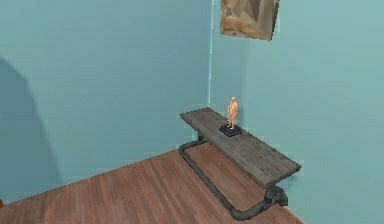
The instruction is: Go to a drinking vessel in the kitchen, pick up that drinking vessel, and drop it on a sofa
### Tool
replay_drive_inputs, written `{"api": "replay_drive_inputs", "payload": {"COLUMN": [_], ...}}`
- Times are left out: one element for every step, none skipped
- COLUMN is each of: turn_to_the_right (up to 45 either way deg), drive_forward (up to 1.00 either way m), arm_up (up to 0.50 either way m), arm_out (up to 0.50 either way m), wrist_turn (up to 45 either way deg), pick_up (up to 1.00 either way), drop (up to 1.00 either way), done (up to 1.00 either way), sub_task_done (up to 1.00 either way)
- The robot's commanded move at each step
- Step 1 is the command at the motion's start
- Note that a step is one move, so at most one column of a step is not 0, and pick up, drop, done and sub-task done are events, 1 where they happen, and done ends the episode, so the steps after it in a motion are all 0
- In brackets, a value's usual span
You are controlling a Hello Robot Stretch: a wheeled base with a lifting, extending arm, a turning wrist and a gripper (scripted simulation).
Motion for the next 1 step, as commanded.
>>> {"api": "replay_drive_inputs", "payload": {"turn_to_the_right": [0.0], "drive_forward": [0.00], "arm_up": [0.00], "arm_out": [0.00], "wrist_turn": [-45.0], "pick_up": [0.00], "drop": [0.00], "done": [0.00], "sub_task_done": [0.00]}}
